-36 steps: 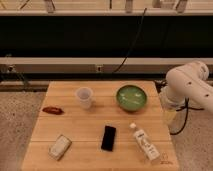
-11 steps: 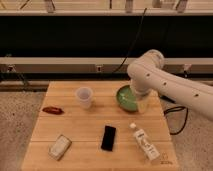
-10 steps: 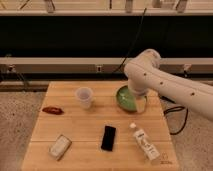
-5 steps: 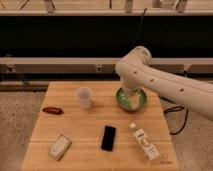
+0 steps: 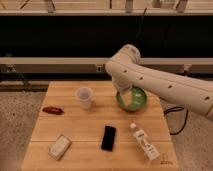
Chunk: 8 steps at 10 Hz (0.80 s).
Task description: Pick up the ceramic cup
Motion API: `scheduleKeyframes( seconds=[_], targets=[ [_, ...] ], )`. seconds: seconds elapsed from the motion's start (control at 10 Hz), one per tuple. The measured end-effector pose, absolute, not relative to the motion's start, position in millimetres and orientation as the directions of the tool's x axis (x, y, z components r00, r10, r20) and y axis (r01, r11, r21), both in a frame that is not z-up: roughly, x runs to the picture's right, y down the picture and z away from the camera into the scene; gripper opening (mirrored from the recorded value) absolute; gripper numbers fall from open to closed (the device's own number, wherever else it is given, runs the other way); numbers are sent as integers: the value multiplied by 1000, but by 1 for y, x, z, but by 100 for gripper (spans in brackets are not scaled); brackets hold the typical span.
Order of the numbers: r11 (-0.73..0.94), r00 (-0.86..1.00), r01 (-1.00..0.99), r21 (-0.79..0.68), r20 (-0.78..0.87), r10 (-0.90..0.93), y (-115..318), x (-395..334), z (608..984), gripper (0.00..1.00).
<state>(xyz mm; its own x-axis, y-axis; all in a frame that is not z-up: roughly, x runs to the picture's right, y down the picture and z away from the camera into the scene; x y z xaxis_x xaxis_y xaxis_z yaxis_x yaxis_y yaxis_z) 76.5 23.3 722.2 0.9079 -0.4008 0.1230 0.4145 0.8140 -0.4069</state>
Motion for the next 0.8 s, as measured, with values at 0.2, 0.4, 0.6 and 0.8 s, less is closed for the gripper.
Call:
scheduleKeyframes(
  seconds=[0.2,0.4,0.6,0.8],
  targets=[
    [807,895,444,-390,141,-424,21,66,726,80],
    [793,873,486,-369,165,-458,18,53,730,80],
    [785,859,511,-350,178,-480,15,47,733,80],
    [773,839,543,-328,197,-507,12,36,736,80]
  ],
)
